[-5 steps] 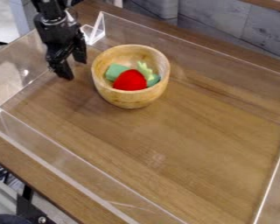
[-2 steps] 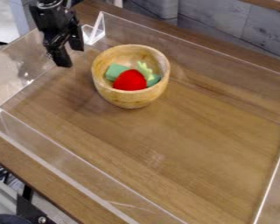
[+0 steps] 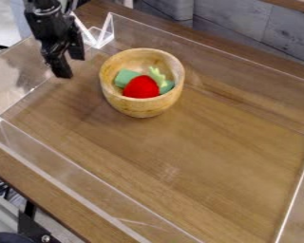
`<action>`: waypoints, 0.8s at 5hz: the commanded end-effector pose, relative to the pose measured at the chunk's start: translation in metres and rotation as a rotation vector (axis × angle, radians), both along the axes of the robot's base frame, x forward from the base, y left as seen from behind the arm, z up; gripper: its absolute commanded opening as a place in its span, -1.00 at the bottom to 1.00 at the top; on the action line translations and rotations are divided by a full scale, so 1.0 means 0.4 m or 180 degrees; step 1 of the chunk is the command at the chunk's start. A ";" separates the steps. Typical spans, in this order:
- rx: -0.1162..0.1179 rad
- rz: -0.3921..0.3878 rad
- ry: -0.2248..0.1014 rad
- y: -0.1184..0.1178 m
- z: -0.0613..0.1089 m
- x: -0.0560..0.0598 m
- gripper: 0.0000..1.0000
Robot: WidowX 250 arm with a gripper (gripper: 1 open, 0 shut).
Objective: Move the red fruit to the left
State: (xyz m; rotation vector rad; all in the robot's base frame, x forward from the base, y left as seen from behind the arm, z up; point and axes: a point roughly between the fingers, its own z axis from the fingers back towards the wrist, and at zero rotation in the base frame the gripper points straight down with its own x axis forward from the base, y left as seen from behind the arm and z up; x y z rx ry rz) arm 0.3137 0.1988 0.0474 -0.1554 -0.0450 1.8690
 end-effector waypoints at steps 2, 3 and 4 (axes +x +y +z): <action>0.0154 0.0008 -0.0185 0.000 0.103 0.009 1.00; 0.0161 -0.0077 -0.0186 0.023 0.135 -0.004 1.00; 0.0160 -0.0148 -0.0185 0.027 0.129 -0.009 1.00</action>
